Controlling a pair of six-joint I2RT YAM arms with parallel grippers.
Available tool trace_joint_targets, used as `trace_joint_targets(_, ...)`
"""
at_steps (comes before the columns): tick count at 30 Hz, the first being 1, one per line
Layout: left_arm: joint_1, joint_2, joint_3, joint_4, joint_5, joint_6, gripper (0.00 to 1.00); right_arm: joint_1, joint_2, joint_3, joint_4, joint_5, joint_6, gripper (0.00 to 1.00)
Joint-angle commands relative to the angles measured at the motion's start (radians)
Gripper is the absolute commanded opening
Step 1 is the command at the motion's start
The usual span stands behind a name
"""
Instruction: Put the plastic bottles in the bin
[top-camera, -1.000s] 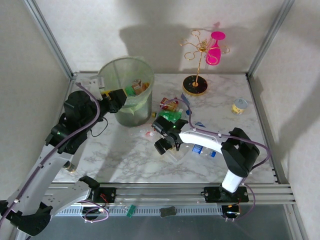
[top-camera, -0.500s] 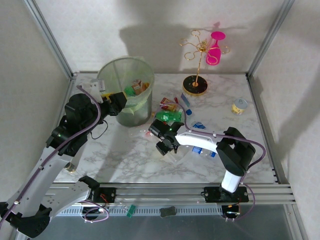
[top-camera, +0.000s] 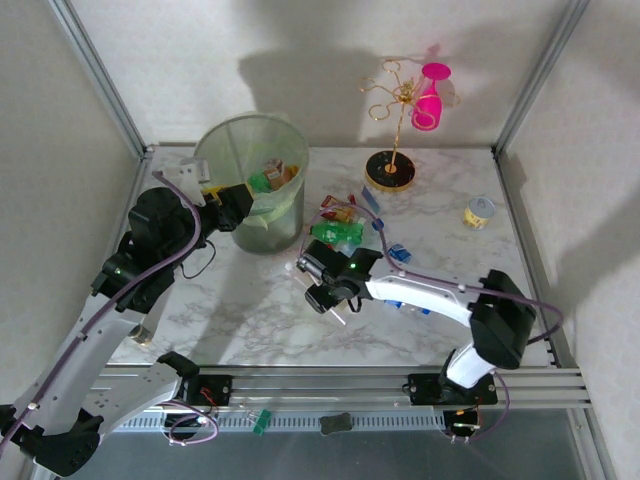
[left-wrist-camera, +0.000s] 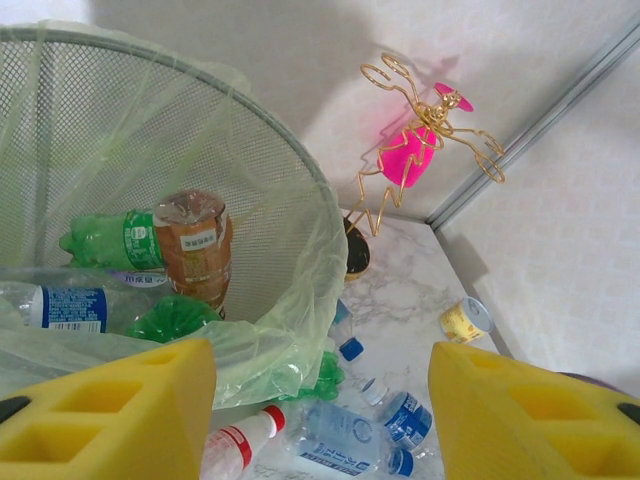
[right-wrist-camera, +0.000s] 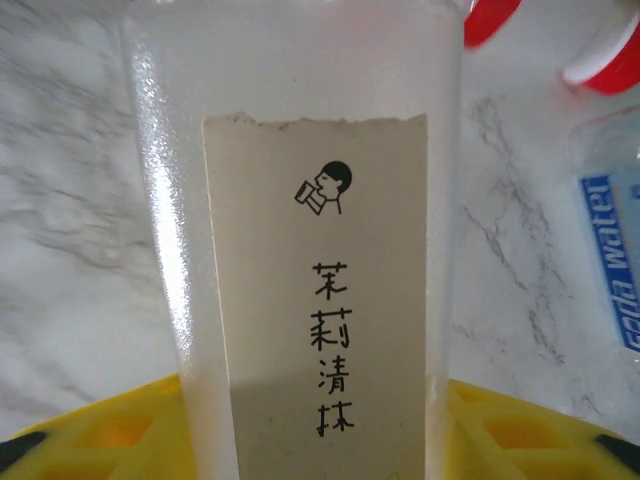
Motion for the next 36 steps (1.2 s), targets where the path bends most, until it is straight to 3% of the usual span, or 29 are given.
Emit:
trace_joint_targets(1, -0.004, 0.0, 0.006, 0.04, 0.007, -0.024, 0.59, 0.002, -0.123, -0.008, 0.054, -0.061, -0.008, 0.5)
trace_joint_targets(6, -0.005, -0.009, 0.011, 0.072, 0.049, -0.039, 0.59, -0.014, -0.279, -0.028, 0.17, -0.13, -0.011, 0.48)
trace_joint_targets(11, -0.005, -0.016, -0.044, 0.162, 0.202, -0.059, 0.62, -0.068, -0.426, -0.05, 0.296, -0.18, 0.034, 0.47)
trace_joint_targets(15, -0.011, -0.01, -0.088, 0.257, 0.337, -0.109, 0.68, -0.131, -0.53, -0.082, 0.418, -0.296, 0.095, 0.48)
trace_joint_targets(23, -0.093, -0.014, -0.161, 0.498, 0.511, -0.17, 0.78, -0.162, -0.604, -0.101, 0.568, -0.463, 0.174, 0.51)
trace_joint_targets(31, -0.17, -0.025, -0.22, 0.677, 0.59, -0.176, 0.78, -0.192, -0.617, -0.098, 0.644, -0.572, 0.25, 0.51)
trace_joint_targets(36, -0.175, -0.041, -0.226, 0.665, 0.547, -0.14, 0.77, -0.208, -0.624, -0.101, 0.646, -0.564, 0.264, 0.51)
